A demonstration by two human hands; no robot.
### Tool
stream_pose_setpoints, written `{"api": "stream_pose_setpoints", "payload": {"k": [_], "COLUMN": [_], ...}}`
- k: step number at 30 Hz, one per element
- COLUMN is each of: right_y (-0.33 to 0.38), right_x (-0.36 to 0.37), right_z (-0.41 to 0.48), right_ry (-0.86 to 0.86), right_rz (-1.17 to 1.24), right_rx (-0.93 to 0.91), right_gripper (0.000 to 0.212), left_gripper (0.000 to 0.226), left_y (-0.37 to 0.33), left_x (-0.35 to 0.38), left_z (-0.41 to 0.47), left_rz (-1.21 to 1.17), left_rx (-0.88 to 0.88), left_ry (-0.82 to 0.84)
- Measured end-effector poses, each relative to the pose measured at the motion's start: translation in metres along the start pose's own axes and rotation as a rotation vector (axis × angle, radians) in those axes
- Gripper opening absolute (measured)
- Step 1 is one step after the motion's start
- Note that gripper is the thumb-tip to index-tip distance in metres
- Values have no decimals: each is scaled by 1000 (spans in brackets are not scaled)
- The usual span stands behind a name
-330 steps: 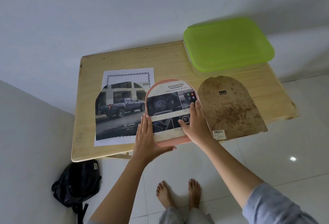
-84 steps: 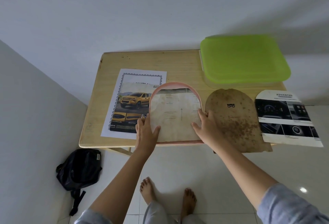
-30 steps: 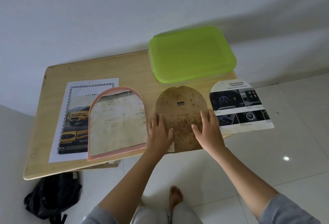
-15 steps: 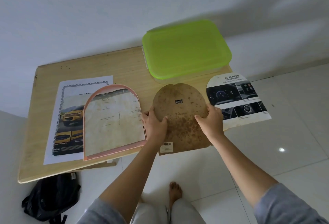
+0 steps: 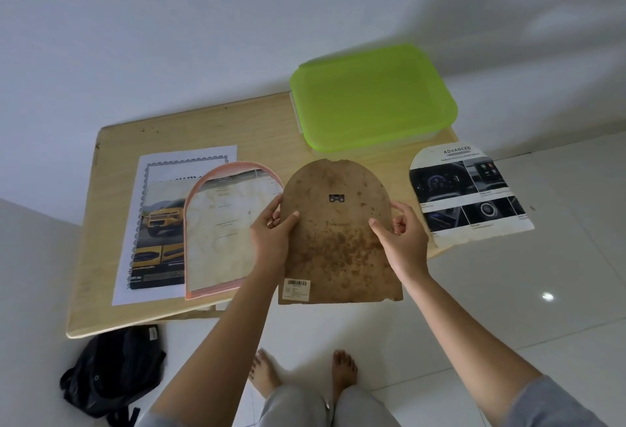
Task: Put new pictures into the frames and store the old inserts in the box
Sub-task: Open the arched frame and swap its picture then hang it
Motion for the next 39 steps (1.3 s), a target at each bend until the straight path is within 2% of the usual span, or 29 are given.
{"api": "stream_pose_setpoints", "payload": {"k": [4, 9, 15, 20, 26, 30, 35, 39], "right_y": [20, 44, 67, 72, 67, 62, 56, 56], "right_x": [46, 105, 147, 160, 167, 171, 174, 177], "right_z": [2, 12, 20, 25, 20, 11, 6, 10], "right_ry": [99, 237, 290, 290, 269, 325, 362, 375], "right_rz": [-18, -88, -229, -299, -482, -515, -557, -618], "right_rx": [-42, -51, -106, -94, -100, -112, -99, -57], "right_gripper": [44, 44, 40, 39, 49, 58, 65, 65], "left_gripper": [48, 48, 52, 53, 59, 62, 82, 82], "left_y": [-4, -10, -8, -12, -10, -6, 6, 5], "left_x": [-50, -111, -159, -168, -160, -164, -168, -171], "left_z": [-10, -15, -5, 5, 9, 2, -3, -1], "left_rz": [45, 238, 392, 497, 719, 723, 747, 737], "left_rx": [-28, -11, -17, -27, -46, -22, -10, -6], "left_ry": [-92, -230, -338, -291, -204, -198, -92, -110]}}
Point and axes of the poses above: each hand's wrist, its own z-axis towards the middle knuckle, its own x-axis out of the palm, y = z × x, the point moved 6 cm from there along z, towards the middle knuckle, and after that the axes turned 15 degrees about y, right-handed, at the moved point
